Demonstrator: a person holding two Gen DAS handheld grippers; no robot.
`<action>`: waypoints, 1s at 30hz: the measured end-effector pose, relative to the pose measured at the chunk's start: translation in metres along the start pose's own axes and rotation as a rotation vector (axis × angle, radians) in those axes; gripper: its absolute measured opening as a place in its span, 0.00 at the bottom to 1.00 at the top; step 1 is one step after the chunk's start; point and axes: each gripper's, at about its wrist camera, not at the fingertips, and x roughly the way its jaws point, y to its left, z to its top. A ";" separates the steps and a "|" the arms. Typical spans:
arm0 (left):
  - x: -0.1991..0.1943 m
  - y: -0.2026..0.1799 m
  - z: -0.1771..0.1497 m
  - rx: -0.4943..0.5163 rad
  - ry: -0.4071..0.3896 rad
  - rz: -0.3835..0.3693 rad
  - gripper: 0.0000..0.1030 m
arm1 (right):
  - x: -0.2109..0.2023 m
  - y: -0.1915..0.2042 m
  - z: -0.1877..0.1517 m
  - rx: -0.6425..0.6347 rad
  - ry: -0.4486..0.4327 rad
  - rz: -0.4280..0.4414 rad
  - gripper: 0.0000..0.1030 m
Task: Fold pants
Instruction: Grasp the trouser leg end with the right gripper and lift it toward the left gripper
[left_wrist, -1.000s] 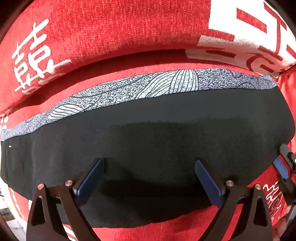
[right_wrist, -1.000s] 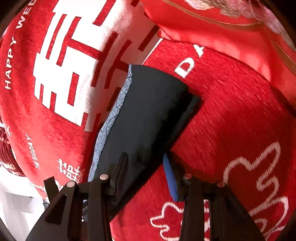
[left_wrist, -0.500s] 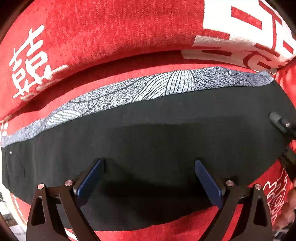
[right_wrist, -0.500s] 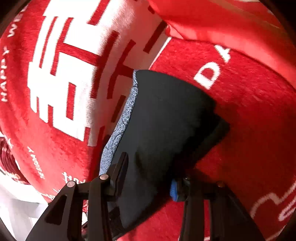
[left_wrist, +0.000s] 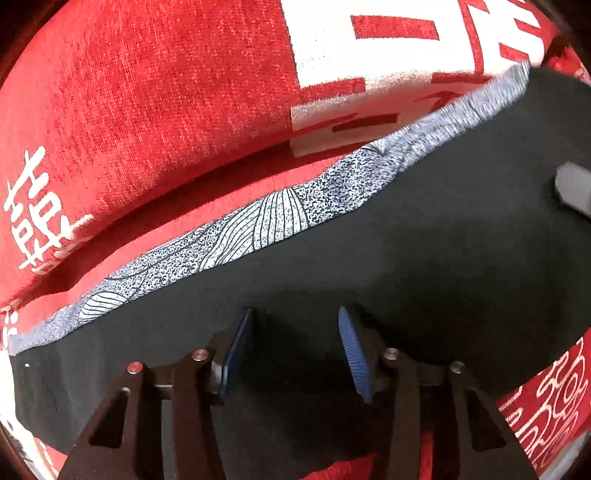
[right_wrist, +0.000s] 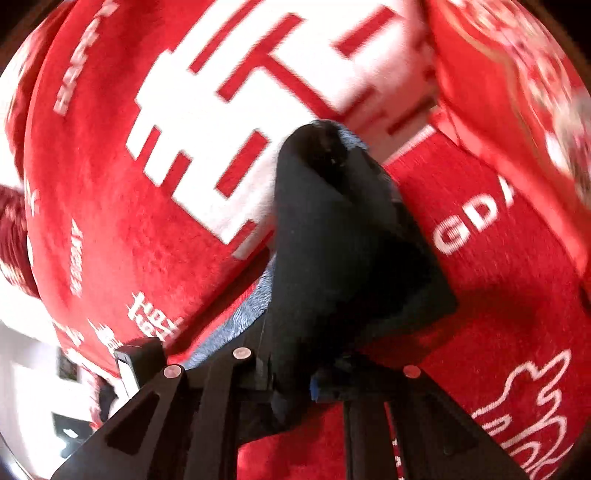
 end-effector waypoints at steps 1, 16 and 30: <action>0.000 0.006 0.001 -0.024 0.011 -0.034 0.48 | -0.001 0.008 0.000 -0.023 0.001 -0.008 0.13; -0.071 0.173 -0.053 -0.242 0.045 -0.087 0.72 | 0.038 0.184 -0.067 -0.531 0.044 -0.222 0.14; -0.081 0.321 -0.143 -0.367 0.139 0.048 0.72 | 0.118 0.266 -0.237 -1.007 0.290 -0.423 0.55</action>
